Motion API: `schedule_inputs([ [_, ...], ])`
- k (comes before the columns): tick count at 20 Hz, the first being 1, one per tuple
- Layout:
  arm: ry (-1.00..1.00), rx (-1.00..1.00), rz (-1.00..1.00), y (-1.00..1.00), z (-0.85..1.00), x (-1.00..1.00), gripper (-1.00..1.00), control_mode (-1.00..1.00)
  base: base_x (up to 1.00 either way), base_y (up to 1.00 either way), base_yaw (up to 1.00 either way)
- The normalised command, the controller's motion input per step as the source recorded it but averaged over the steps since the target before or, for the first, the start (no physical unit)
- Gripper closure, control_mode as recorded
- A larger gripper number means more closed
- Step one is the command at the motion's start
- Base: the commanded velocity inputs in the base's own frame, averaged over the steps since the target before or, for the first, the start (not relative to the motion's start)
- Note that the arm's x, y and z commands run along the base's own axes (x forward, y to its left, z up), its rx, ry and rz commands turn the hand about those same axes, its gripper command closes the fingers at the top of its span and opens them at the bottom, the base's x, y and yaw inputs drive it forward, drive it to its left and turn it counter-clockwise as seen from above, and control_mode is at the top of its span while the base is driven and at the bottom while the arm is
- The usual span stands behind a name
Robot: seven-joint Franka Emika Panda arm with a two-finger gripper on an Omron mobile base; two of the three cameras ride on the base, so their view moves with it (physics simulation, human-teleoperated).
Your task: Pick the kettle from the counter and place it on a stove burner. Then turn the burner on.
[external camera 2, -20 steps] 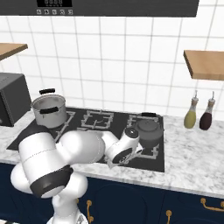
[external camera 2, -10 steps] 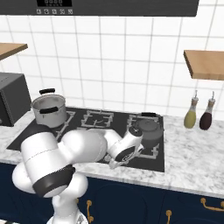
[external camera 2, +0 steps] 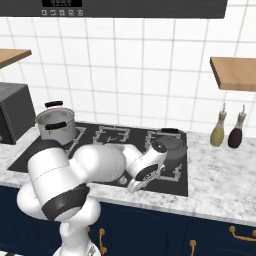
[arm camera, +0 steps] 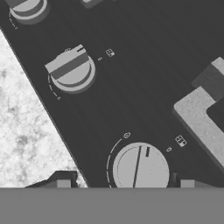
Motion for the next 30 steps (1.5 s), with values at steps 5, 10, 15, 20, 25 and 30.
schedule_inputs([
  [5,-0.05,-0.03,0.11,0.12,0.56,0.0,-1.0,-1.0,0.0,0.0,0.0],
  [10,-0.1,-0.06,0.13,0.17,0.71,0.0,-1.0,-1.0,0.0,0.0,0.0],
  [15,-0.17,-0.08,0.16,0.21,0.7,0.0,-1.0,-1.0,0.0,0.0,0.0],
  [20,-0.17,-0.07,0.19,0.2,0.8,0.0,-1.0,-1.0,0.0,0.0,0.0],
  [25,-0.14,-0.08,0.19,0.17,0.99,0.0,-1.0,-1.0,0.0,0.0,0.0],
  [30,-0.14,-0.08,0.22,0.13,1.0,0.0,-1.0,-1.0,0.0,0.0,0.0],
])
